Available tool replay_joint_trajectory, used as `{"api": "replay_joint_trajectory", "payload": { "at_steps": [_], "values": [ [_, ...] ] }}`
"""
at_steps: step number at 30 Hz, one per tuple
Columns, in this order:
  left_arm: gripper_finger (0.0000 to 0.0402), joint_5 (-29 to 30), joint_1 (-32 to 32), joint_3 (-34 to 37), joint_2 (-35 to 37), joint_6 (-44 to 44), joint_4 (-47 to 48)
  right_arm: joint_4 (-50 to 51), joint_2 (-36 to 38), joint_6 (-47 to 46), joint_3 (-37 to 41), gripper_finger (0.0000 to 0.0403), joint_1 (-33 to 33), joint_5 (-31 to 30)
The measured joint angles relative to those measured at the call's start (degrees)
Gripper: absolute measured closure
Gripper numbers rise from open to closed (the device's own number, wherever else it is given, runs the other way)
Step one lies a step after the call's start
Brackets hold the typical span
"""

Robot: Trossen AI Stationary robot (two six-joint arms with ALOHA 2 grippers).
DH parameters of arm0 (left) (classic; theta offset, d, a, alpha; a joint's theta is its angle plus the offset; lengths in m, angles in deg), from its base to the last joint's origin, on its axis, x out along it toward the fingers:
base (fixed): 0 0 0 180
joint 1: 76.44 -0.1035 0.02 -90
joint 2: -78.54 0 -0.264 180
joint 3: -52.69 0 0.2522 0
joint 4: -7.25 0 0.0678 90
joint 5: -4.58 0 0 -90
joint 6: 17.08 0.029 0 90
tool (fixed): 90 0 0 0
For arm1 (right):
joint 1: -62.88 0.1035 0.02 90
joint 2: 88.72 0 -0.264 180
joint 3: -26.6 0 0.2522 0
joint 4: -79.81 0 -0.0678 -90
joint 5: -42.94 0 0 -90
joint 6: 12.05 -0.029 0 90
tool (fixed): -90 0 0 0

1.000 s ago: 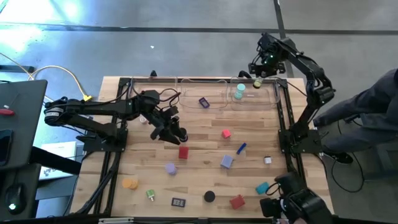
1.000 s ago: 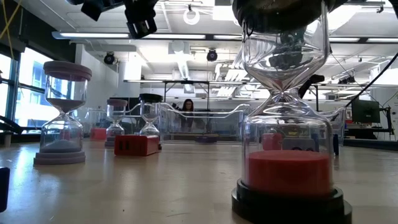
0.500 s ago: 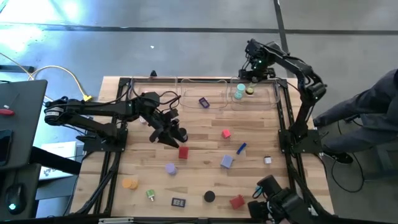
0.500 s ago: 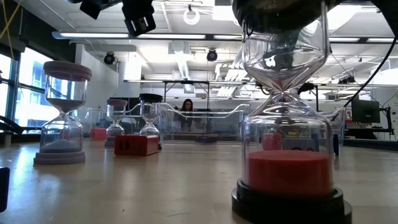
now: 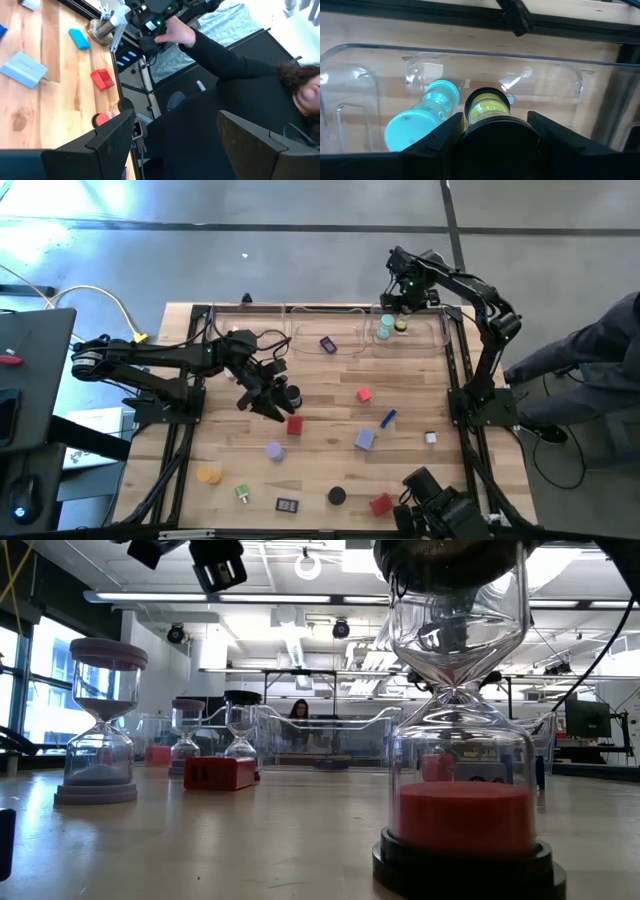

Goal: Pick & Place Office items
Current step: Put the top right black hourglass into the right transparent bin

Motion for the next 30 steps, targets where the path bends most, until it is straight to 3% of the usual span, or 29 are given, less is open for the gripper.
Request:
{"api": "replay_joint_trajectory", "payload": {
  "at_steps": [9, 18, 30],
  "values": [
    [0.0124, 0.0, 1.3, 0.0, 0.0, 0.0, 0.0, 1.0, 0.0, 0.4, 0.2, 0.0212, 2.0, -2.5],
    [0.0124, -2.2, 1.3, 0.0, 0.0, 0.0, 0.0, -0.5, 0.1, -0.7, 5.9, 0.0212, 2.9, -3.1],
    [0.0124, -2.3, 1.3, 0.0, 0.0, 0.3, 0.0, -0.1, 0.3, -0.5, 7.3, 0.0211, 4.3, -11.0]
  ]
}}
